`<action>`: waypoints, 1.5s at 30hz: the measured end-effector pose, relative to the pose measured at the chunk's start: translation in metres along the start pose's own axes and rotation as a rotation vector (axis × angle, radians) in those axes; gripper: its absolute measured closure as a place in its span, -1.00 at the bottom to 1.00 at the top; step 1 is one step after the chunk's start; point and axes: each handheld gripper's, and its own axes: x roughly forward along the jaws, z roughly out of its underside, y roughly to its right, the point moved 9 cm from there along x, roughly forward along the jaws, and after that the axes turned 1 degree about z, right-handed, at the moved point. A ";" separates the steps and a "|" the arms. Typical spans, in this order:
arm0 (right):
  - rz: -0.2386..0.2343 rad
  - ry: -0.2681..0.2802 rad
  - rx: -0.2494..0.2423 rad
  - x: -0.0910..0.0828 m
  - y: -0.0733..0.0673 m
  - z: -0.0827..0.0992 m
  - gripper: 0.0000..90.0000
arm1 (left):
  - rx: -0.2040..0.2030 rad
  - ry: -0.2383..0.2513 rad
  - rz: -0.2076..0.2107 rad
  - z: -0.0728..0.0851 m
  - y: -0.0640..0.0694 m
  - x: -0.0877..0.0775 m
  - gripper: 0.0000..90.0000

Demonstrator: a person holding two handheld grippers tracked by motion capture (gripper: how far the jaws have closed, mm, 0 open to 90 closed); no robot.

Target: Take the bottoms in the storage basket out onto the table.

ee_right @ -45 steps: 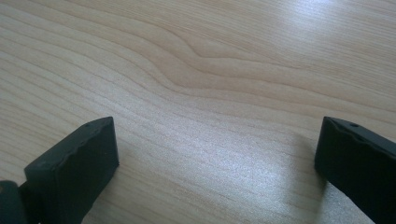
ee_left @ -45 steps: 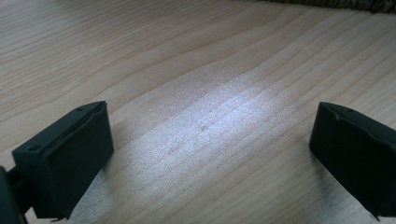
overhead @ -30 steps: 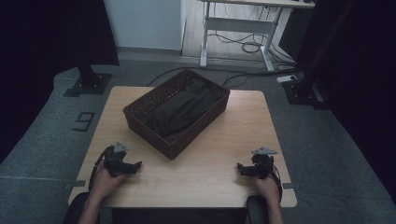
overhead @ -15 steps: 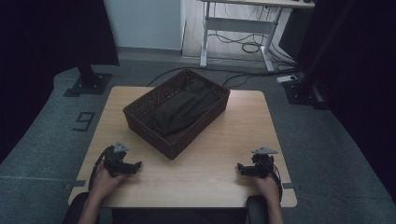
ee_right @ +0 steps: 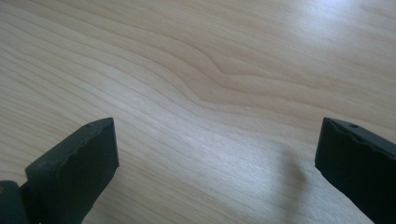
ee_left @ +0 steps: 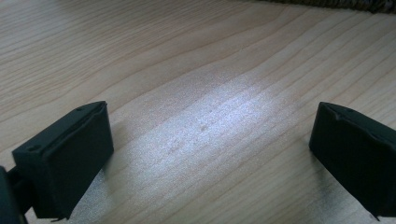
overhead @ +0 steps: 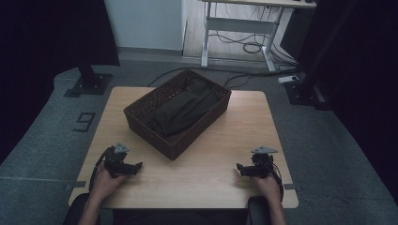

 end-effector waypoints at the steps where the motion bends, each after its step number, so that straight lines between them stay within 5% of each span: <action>1: -0.006 0.005 -0.007 -0.001 -0.002 -0.002 -1.00 | -0.001 0.000 0.000 0.000 0.000 0.000 -1.00; 45: -0.163 0.088 -0.129 0.000 -0.074 -0.090 -1.00 | 0.001 -0.001 0.000 0.000 0.000 0.000 -1.00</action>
